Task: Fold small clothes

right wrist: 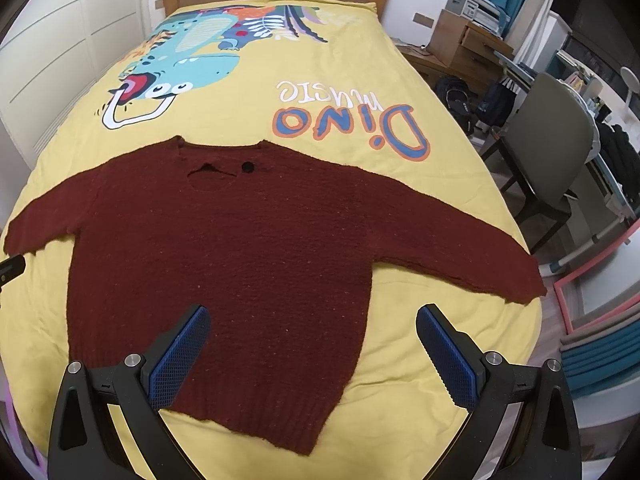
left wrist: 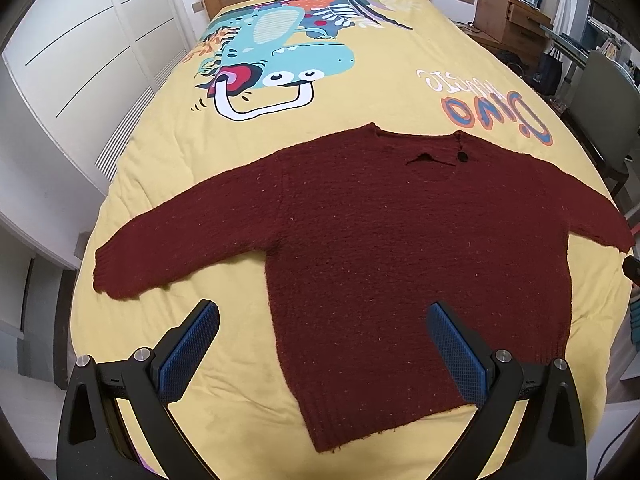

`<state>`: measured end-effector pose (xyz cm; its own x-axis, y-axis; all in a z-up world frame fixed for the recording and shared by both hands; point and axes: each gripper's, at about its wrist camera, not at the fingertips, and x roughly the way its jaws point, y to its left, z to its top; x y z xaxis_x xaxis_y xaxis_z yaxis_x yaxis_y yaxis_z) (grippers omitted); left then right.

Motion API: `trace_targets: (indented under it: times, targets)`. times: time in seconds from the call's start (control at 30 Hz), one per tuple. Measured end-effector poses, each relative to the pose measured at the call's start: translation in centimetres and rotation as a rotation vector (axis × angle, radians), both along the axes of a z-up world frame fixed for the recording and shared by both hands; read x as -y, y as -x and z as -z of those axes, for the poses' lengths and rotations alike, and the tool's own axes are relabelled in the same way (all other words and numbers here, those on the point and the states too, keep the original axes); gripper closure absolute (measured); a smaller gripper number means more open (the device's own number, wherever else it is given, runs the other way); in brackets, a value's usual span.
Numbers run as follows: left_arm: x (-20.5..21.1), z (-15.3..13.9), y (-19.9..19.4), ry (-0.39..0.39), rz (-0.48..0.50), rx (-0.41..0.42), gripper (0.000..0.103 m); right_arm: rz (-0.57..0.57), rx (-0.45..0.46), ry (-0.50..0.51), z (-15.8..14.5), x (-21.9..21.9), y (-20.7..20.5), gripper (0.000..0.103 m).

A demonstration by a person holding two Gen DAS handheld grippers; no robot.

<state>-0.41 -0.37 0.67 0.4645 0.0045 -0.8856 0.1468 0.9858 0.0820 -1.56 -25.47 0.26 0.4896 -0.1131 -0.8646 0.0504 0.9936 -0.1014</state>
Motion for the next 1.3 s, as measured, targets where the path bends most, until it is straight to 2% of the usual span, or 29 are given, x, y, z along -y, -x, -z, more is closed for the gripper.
trace_targets:
  times: [0.7,0.73,0.9,1.07,1.13,1.2,1.3]
  targets:
    - [0.1,0.3,-0.4,-0.001,0.003,-0.014,0.001,-0.002,-0.013,-0.006,0.6,0.1,-0.3,0.000]
    - [0.1,0.3,-0.4,0.014,0.027,0.018,0.001,0.005,-0.007,-0.007,0.6,0.3,-0.4,0.000]
    - [0.3,0.3,-1.0,0.020,0.045,0.030,0.001,0.040,0.056,-0.023,0.1,1.7,-0.6,0.000]
    - [0.1,0.8,-2.6,0.009,0.032,0.027,0.001,0.112,0.158,-0.001,0.4,5.5,-1.9,0.000]
    - [-0.1,1.0,-3.6,0.005,0.025,0.027,0.001,0.158,0.194,-0.025,1.2,8.5,-2.6,0.000]
    - [-0.1,1.1,-4.3,-0.008,0.021,0.034,0.001,0.193,0.208,-0.058,2.1,11.2,-3.2,0.000]
    - [-0.3,1.5,-5.7,-0.002,0.016,0.028,0.001,0.314,0.167,-0.077,5.0,17.1,-4.9,0.000]
